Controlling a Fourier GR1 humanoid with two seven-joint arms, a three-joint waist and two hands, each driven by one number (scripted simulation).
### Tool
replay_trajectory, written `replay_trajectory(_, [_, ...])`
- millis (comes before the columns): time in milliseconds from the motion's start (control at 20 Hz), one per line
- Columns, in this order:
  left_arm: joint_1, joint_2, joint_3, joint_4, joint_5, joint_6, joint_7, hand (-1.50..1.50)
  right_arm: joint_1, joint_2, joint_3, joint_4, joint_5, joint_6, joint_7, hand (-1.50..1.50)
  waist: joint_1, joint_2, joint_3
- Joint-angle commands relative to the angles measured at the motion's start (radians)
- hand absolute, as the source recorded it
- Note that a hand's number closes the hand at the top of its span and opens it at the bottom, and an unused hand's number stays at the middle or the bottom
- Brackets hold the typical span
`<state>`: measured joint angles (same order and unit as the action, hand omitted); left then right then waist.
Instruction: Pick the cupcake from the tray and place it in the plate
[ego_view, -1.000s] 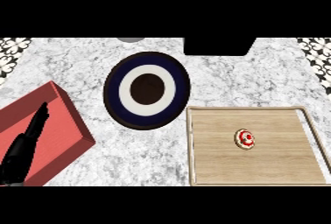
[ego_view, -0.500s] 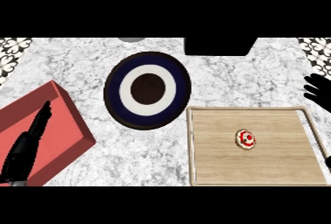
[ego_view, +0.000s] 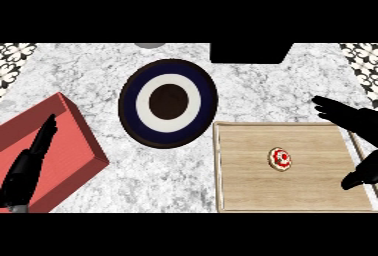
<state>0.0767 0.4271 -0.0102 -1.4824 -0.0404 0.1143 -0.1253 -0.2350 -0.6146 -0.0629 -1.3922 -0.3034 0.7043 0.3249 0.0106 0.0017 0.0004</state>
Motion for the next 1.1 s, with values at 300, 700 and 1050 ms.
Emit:
replay_trajectory(300, [0.027, -0.055, 0.052, 0.001, -0.059, -0.026, -0.028, 0.0, -0.075, 0.094, 0.021, 0.177, 0.225, 0.096, -0.181, -1.5, -0.004, -0.001, 0.0])
replay_trajectory(700, [-0.02, -0.123, 0.046, 0.078, -0.125, -0.03, -0.056, 0.0, -0.069, 0.16, 0.04, 0.182, 0.31, 0.109, -0.172, -1.5, -0.008, -0.001, 0.0])
replay_trajectory(1050, [0.024, -0.137, 0.094, -0.025, -0.141, -0.074, -0.003, 0.0, -0.031, 0.214, 0.02, 0.166, 0.367, 0.117, -0.204, -1.5, -0.008, -0.002, 0.0])
